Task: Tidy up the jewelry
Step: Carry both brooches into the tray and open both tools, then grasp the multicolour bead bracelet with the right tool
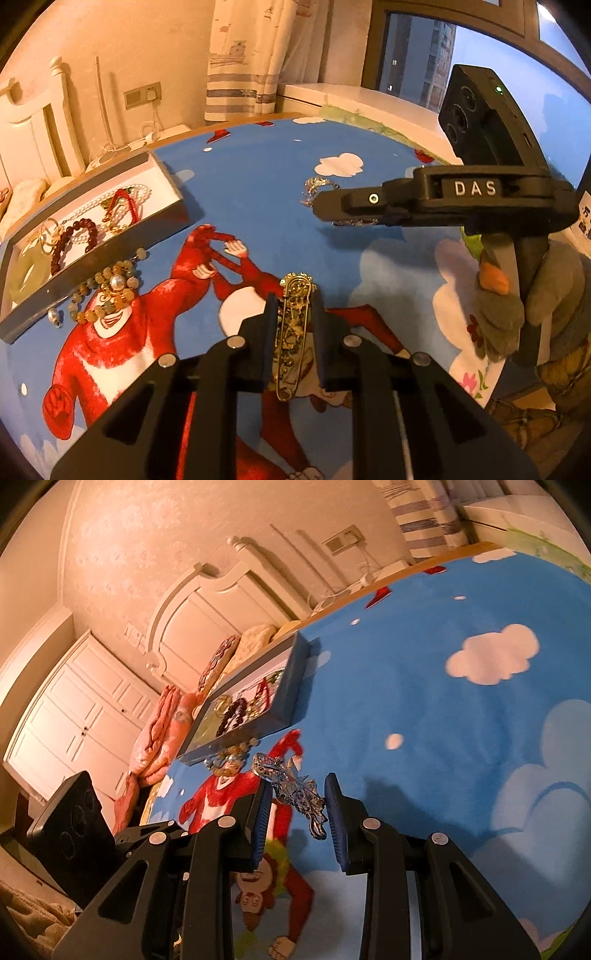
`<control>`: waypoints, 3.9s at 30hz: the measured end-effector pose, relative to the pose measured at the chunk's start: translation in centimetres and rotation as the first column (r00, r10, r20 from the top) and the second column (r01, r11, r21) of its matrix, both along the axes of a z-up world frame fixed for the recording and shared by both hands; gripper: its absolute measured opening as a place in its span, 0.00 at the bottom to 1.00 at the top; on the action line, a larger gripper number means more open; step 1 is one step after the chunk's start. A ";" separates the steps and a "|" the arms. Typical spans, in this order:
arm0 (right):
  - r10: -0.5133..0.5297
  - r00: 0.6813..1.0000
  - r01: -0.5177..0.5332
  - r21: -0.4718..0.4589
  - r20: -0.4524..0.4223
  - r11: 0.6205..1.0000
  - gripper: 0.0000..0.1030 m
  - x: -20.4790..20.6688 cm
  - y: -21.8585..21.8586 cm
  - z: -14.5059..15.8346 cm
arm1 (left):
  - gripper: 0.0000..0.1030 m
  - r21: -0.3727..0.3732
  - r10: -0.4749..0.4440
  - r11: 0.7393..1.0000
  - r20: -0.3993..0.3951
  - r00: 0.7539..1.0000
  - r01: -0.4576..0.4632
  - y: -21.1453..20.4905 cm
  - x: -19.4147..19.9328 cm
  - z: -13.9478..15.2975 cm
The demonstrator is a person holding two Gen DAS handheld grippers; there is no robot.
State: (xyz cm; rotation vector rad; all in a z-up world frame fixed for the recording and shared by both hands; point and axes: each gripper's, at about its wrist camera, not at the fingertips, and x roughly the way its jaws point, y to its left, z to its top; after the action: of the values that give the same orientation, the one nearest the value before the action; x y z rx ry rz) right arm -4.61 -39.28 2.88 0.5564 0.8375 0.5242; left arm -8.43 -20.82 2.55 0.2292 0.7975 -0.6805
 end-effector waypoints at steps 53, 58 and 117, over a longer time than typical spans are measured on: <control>0.111 0.992 -0.090 -0.288 0.055 0.954 0.30 14.7 15.0 1.9 | 0.17 0.052 0.452 0.890 0.036 0.891 -0.453 11.6 21.5 3.8; 0.120 0.991 -0.096 -0.297 0.061 0.950 0.35 14.9 15.1 2.0 | 0.49 0.055 0.466 0.883 0.033 0.884 -0.467 12.7 21.9 3.9; 0.293 0.954 -0.195 -0.613 0.061 0.765 0.12 5.8 21.8 0.0 | 0.98 -0.118 0.597 0.779 -0.157 0.786 -0.616 25.8 4.5 -1.2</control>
State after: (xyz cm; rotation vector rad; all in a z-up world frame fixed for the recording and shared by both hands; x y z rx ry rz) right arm 1.19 -17.52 2.90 -0.1909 0.8772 0.4953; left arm -3.90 5.03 1.35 -0.2232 0.8563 -0.1356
